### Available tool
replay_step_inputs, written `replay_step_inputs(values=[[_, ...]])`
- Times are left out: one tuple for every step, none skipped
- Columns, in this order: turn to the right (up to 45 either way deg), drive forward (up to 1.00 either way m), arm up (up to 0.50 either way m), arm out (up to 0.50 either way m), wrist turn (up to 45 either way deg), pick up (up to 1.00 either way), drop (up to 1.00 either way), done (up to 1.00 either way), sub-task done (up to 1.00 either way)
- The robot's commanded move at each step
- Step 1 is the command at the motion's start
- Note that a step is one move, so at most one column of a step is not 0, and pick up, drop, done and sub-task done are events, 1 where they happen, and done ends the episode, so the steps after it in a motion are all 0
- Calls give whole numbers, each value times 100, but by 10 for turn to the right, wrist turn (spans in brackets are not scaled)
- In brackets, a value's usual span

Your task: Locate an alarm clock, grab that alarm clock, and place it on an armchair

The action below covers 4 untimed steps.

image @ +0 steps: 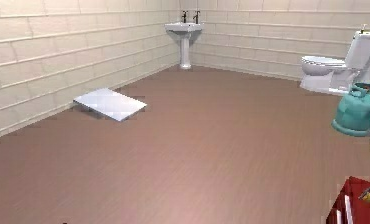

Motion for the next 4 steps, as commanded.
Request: replay_step_inputs(values=[[0, 40, 0, 0, 0, 0, 0, 0, 0], [-450, 0, 0, 0, 0, 0, 0, 0, 0], [-120, 0, 0, 0, 0, 0, 0, 0, 0], [0, 100, 0, 0, 0, 0, 0, 0, 0]])
